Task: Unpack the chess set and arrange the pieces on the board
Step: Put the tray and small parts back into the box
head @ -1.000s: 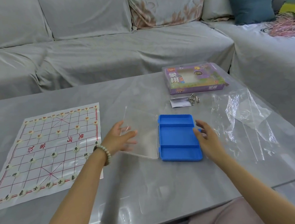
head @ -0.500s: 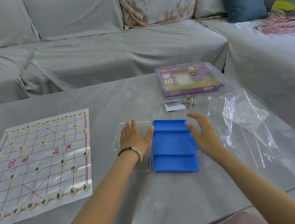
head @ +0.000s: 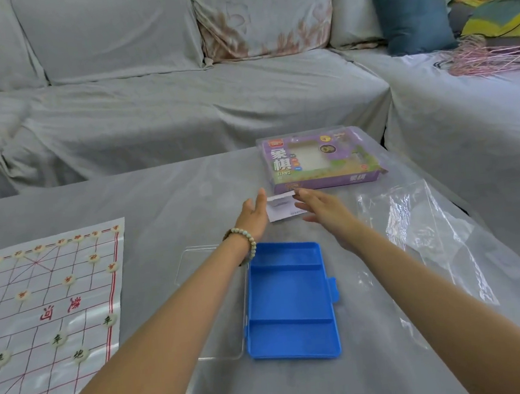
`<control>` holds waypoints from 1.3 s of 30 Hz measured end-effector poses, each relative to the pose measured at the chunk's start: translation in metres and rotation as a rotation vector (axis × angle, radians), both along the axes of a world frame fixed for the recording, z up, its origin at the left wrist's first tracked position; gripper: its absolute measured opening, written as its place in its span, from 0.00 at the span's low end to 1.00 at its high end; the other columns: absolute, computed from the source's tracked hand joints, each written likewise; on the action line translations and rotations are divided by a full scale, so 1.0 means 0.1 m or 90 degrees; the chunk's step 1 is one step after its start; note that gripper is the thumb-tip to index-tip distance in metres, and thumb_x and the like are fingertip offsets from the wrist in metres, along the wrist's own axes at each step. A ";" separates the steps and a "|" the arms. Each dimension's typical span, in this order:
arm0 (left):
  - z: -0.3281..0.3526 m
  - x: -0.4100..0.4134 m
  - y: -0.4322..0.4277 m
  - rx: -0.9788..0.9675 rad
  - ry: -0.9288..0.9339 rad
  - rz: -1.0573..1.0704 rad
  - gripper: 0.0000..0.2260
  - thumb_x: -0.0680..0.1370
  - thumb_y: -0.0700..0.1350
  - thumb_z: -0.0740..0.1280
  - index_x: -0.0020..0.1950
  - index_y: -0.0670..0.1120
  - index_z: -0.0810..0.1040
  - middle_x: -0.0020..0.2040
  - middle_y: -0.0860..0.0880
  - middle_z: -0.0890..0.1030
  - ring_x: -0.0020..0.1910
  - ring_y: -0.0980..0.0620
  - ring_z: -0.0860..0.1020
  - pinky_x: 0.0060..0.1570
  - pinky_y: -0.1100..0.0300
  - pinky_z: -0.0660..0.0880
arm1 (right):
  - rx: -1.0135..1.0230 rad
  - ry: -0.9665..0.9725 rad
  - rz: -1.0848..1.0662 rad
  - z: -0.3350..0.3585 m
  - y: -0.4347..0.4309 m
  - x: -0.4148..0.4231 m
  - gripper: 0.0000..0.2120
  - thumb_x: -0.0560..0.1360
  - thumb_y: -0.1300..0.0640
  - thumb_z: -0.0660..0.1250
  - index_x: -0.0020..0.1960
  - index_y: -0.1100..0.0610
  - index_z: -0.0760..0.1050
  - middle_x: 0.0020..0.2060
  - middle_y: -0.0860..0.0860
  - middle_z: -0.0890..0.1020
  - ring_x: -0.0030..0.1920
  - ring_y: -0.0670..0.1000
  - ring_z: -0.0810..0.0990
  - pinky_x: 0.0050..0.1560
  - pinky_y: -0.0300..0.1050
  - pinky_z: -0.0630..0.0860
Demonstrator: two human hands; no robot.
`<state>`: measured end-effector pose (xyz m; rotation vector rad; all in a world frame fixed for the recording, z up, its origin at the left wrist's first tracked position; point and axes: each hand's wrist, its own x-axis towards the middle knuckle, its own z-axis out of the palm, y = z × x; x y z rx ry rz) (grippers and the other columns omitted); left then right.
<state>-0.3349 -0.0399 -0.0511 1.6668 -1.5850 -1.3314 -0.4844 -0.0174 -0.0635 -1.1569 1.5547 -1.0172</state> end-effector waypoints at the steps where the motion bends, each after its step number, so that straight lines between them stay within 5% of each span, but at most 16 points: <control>1: 0.00 0.03 0.00 -0.003 0.006 0.007 0.27 0.80 0.58 0.43 0.74 0.44 0.56 0.72 0.44 0.62 0.70 0.45 0.63 0.66 0.54 0.60 | -0.004 -0.014 0.007 0.01 0.06 0.01 0.20 0.81 0.50 0.55 0.70 0.57 0.66 0.64 0.51 0.74 0.60 0.46 0.74 0.56 0.40 0.72; 6: 0.03 0.16 0.09 0.059 0.193 0.082 0.21 0.80 0.54 0.55 0.67 0.42 0.67 0.57 0.45 0.74 0.53 0.46 0.74 0.45 0.60 0.74 | -0.015 -0.133 0.058 0.14 0.47 0.09 0.20 0.81 0.51 0.54 0.71 0.55 0.65 0.63 0.47 0.75 0.62 0.43 0.75 0.61 0.39 0.73; 11: 0.04 0.44 0.38 -0.013 0.274 0.050 0.16 0.75 0.40 0.68 0.62 0.46 0.73 0.50 0.47 0.80 0.46 0.51 0.80 0.36 0.66 0.78 | -0.092 -0.067 0.088 0.23 0.92 0.20 0.12 0.80 0.53 0.56 0.59 0.49 0.75 0.51 0.43 0.82 0.51 0.40 0.80 0.52 0.35 0.77; 13: 0.03 0.56 0.55 -0.032 0.270 0.001 0.15 0.73 0.39 0.69 0.59 0.46 0.75 0.46 0.47 0.81 0.43 0.53 0.81 0.36 0.67 0.78 | -0.145 -0.036 0.000 0.22 1.01 0.16 0.09 0.79 0.56 0.58 0.52 0.50 0.77 0.42 0.45 0.81 0.43 0.43 0.79 0.46 0.37 0.77; 16: -0.13 0.65 0.82 -0.083 0.111 -0.119 0.13 0.72 0.41 0.71 0.55 0.49 0.77 0.41 0.47 0.81 0.39 0.54 0.79 0.35 0.70 0.74 | -0.148 -0.015 -0.099 0.16 1.06 0.08 0.09 0.80 0.57 0.58 0.47 0.51 0.77 0.38 0.48 0.78 0.38 0.46 0.76 0.42 0.37 0.75; 19: -0.33 0.63 0.94 -0.174 -0.060 -0.187 0.11 0.72 0.46 0.72 0.52 0.55 0.77 0.43 0.53 0.78 0.37 0.61 0.72 0.37 0.73 0.69 | -0.136 0.050 -0.087 0.09 1.03 0.05 0.08 0.79 0.57 0.59 0.48 0.52 0.77 0.40 0.47 0.78 0.39 0.46 0.76 0.43 0.39 0.75; 23: -0.45 0.59 0.90 -0.321 -0.203 -0.212 0.14 0.71 0.55 0.70 0.56 0.55 0.77 0.47 0.57 0.75 0.48 0.58 0.70 0.49 0.66 0.68 | -0.139 0.028 -0.147 0.08 0.83 -0.01 0.06 0.78 0.58 0.61 0.51 0.56 0.76 0.41 0.49 0.79 0.39 0.46 0.76 0.42 0.38 0.75; 27: -0.48 0.60 0.73 -0.379 -0.235 -0.193 0.22 0.70 0.61 0.67 0.62 0.57 0.73 0.52 0.57 0.70 0.53 0.57 0.66 0.55 0.64 0.65 | -0.110 0.050 -0.185 0.02 0.53 -0.17 0.07 0.75 0.58 0.67 0.53 0.56 0.76 0.44 0.50 0.79 0.45 0.48 0.77 0.45 0.38 0.75; 30: -0.51 0.60 0.54 -0.391 -0.225 -0.164 0.26 0.70 0.65 0.64 0.64 0.54 0.72 0.59 0.55 0.72 0.59 0.54 0.67 0.58 0.64 0.62 | -0.043 0.152 -0.171 -0.10 0.21 -0.32 0.18 0.71 0.54 0.72 0.58 0.56 0.75 0.52 0.54 0.79 0.50 0.50 0.77 0.47 0.39 0.72; 34: -0.60 0.54 0.39 -0.362 -0.163 -0.107 0.34 0.69 0.69 0.48 0.65 0.50 0.72 0.62 0.52 0.74 0.63 0.53 0.67 0.63 0.61 0.62 | 0.055 0.300 -0.141 -0.23 -0.16 -0.40 0.31 0.69 0.50 0.73 0.68 0.58 0.68 0.65 0.54 0.73 0.63 0.54 0.73 0.60 0.46 0.69; 39: -0.77 0.53 0.36 -0.397 -0.201 -0.070 0.34 0.73 0.66 0.43 0.63 0.48 0.73 0.59 0.52 0.76 0.62 0.53 0.69 0.64 0.59 0.62 | 0.005 0.359 -0.131 -0.37 -0.32 -0.36 0.17 0.70 0.55 0.73 0.55 0.60 0.76 0.42 0.50 0.75 0.44 0.50 0.74 0.40 0.39 0.69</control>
